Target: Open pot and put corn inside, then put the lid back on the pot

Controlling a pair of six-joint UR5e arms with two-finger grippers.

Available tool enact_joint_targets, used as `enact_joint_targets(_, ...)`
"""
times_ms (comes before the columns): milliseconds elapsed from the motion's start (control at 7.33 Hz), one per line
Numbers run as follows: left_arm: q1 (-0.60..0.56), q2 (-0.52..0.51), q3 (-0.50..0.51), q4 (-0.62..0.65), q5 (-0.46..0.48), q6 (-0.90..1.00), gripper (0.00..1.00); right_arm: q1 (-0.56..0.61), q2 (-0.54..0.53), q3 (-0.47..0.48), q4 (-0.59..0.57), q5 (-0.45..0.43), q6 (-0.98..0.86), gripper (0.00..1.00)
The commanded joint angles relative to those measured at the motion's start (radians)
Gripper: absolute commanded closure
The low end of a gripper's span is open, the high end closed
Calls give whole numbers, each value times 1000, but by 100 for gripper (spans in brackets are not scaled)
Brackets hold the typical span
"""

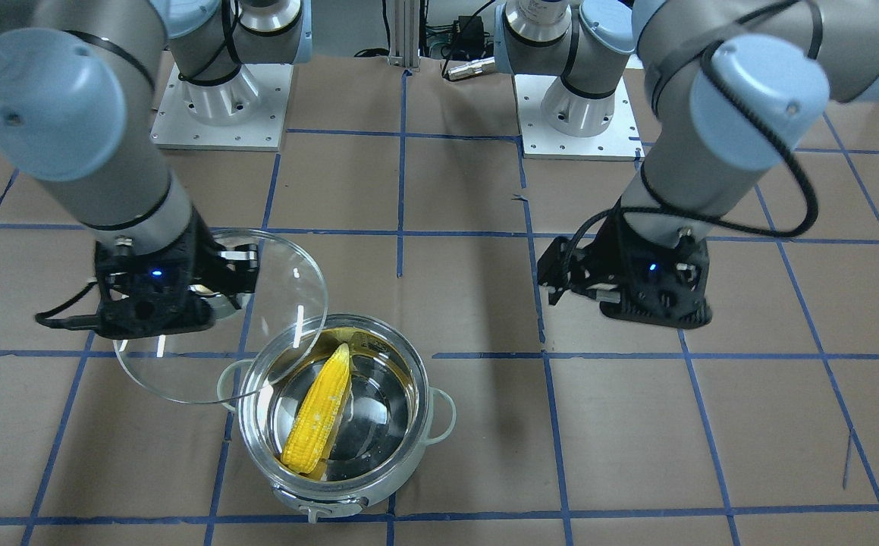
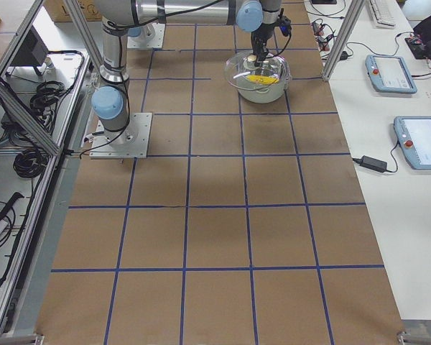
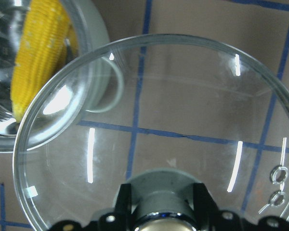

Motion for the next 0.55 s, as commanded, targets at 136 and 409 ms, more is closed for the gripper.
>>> enact_joint_targets(136,26,172,-40,-98,26,18,0,106,167,-175,1,8,74,80)
enact_joint_targets(409,31,142,2,-100,45,23,0,108,247,-254,23,13,74,79)
